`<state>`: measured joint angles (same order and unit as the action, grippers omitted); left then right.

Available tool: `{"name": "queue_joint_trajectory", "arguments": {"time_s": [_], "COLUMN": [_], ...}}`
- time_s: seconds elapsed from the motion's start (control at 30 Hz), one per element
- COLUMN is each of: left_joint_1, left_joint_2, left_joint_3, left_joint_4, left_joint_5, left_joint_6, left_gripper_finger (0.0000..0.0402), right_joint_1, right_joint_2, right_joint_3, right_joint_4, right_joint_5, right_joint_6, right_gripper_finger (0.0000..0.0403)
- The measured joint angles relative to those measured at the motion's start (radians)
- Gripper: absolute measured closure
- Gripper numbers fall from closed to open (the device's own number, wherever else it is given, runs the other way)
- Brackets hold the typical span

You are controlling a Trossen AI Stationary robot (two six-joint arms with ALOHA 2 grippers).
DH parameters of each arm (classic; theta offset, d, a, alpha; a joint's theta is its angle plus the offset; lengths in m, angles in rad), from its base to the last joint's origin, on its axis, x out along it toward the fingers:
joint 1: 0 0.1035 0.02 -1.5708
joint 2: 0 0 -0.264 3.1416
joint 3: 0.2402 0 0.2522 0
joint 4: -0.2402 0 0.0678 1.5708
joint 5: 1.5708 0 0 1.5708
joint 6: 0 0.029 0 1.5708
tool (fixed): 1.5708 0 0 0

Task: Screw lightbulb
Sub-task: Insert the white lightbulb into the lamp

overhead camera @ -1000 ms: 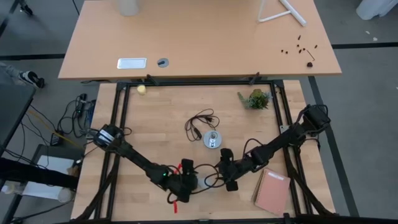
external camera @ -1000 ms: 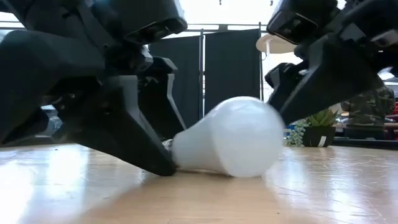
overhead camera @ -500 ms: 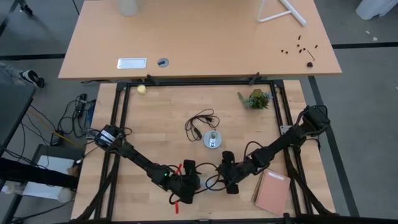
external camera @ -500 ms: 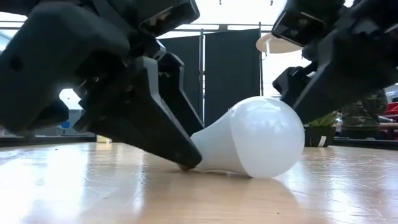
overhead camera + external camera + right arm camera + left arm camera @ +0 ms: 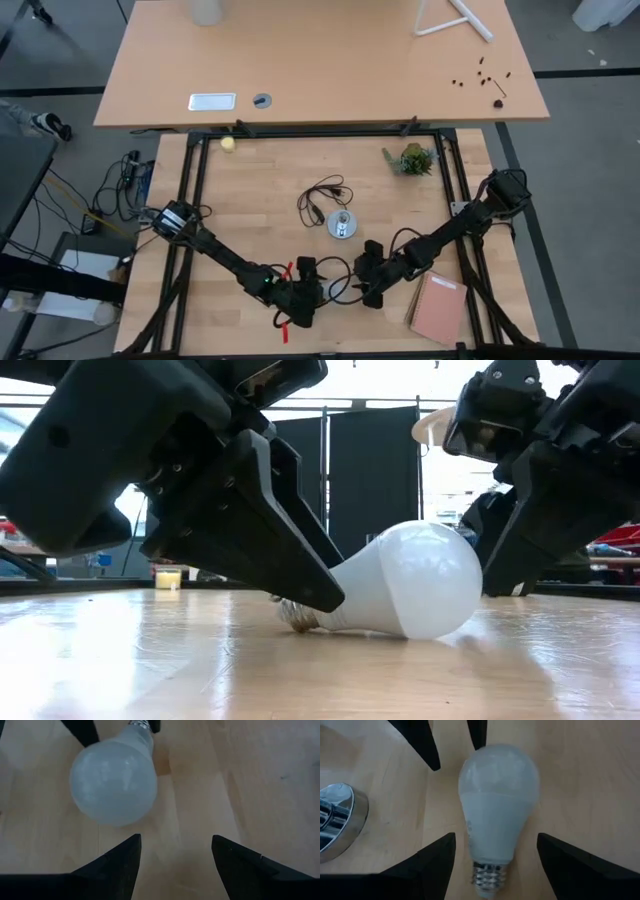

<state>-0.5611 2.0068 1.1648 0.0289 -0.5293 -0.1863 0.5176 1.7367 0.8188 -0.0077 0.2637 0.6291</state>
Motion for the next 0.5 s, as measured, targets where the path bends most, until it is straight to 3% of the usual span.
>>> {"name": "queue_joint_trajectory", "arguments": {"time_s": [0.3,0.5], "left_joint_1": [0.026,0.064], "left_joint_2": [-0.001,-0.001], "left_joint_3": [0.000,0.000], "left_joint_4": [0.024,-0.020], "left_joint_5": [0.043,0.069], "left_joint_6": [0.038,0.053], "left_gripper_finger": [0.0091,0.0103], "right_joint_1": [0.017,-0.005], "right_joint_2": [-0.001,-0.001], "right_joint_3": [0.000,0.000], "right_joint_4": [0.056,0.105], "right_joint_5": [0.012,0.013], "right_joint_6": [0.037,-0.001], "right_gripper_finger": [0.0151,0.0151]}}
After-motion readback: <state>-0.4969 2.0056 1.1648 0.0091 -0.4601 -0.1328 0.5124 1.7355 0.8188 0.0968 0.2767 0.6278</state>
